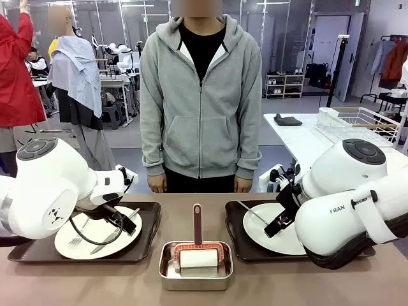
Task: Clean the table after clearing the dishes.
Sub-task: When the left (or right) Handle tray is removed, use the left hand (or right hand) to clean the left (or right) side of the table with the Lint Roller.
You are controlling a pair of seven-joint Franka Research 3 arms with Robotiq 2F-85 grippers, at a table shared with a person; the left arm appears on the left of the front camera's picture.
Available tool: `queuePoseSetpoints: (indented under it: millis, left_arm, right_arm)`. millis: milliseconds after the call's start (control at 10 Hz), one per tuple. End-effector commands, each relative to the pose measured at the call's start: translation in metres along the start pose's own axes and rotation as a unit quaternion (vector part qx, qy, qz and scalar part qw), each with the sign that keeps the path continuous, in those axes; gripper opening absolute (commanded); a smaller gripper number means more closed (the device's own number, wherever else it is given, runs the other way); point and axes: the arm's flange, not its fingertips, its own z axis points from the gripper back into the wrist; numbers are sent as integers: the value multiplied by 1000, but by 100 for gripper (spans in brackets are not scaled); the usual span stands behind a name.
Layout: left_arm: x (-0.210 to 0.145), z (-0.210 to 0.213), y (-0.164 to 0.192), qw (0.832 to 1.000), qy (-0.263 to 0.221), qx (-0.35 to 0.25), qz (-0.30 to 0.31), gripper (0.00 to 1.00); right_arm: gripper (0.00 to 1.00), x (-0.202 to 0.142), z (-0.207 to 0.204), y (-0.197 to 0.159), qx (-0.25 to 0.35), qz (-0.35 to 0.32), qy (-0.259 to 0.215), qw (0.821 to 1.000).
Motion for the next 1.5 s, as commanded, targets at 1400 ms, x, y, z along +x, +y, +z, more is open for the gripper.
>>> queuePoseSetpoints:
  millis: [1400]
  left_arm:
    - [52,24,60,997,-8,-79,22,100]
  right_arm:
    - [100,53,17,-59,96,-35,29,994]
